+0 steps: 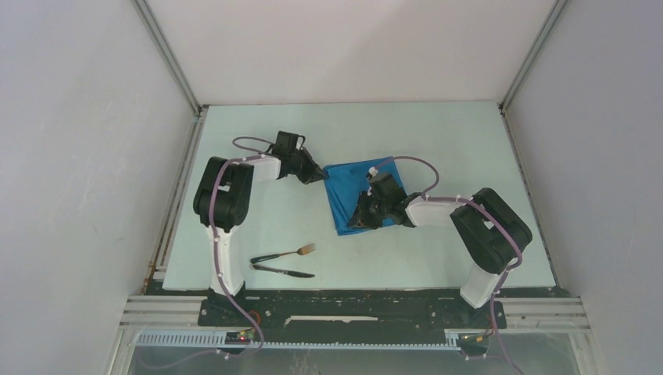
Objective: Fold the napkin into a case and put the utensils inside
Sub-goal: Smooth out the lower triangle-folded napkin at the center of the board.
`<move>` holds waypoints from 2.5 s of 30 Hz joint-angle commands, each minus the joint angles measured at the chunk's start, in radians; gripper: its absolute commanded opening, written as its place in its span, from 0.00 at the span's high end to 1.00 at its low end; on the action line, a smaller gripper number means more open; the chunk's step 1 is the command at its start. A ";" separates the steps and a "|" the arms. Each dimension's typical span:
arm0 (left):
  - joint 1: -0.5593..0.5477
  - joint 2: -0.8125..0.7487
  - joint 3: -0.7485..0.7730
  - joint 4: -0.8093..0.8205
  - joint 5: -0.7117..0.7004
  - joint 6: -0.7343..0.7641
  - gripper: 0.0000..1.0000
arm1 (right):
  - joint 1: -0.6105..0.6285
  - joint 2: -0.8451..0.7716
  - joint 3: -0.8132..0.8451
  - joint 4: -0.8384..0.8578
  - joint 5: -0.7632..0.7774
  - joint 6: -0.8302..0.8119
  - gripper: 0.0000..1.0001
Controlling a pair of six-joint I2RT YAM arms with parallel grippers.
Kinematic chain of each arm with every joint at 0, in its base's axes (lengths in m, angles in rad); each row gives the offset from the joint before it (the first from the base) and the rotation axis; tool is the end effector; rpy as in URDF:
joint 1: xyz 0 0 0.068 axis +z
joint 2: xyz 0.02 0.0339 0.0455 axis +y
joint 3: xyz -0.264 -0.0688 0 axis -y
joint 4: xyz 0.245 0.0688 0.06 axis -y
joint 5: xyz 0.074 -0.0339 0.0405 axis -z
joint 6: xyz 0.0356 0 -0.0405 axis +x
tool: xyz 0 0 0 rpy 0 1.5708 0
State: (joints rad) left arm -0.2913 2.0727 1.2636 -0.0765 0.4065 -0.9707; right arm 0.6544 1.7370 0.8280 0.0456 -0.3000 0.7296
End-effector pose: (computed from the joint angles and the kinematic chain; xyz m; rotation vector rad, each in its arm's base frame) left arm 0.4050 -0.1361 0.1264 -0.6980 2.5588 -0.9967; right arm 0.2568 0.2103 0.1354 -0.0478 2.6330 0.9254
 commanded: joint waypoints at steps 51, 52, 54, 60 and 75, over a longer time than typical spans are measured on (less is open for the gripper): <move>0.216 -0.879 -0.285 -0.470 -0.013 0.376 0.44 | 0.211 -0.162 0.365 -0.670 0.444 -0.459 0.16; 0.228 -0.898 -0.305 -0.476 -0.008 0.383 0.44 | 0.226 -0.126 0.411 -0.687 0.441 -0.456 0.17; 0.243 -0.930 -0.330 -0.475 -0.002 0.392 0.43 | 0.254 -0.040 0.478 -0.718 0.421 -0.449 0.18; 0.265 -0.953 -0.370 -0.479 0.032 0.415 0.43 | 0.296 0.115 0.592 -0.761 0.408 -0.452 0.22; 0.275 -0.938 -0.421 -0.422 0.098 0.403 0.43 | 0.317 0.255 0.661 -0.776 0.423 -0.444 0.38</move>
State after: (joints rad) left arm -0.0292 1.1461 0.8383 -0.5381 0.4717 -0.5907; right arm 0.9627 1.9644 1.4506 -0.7177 0.0986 0.2932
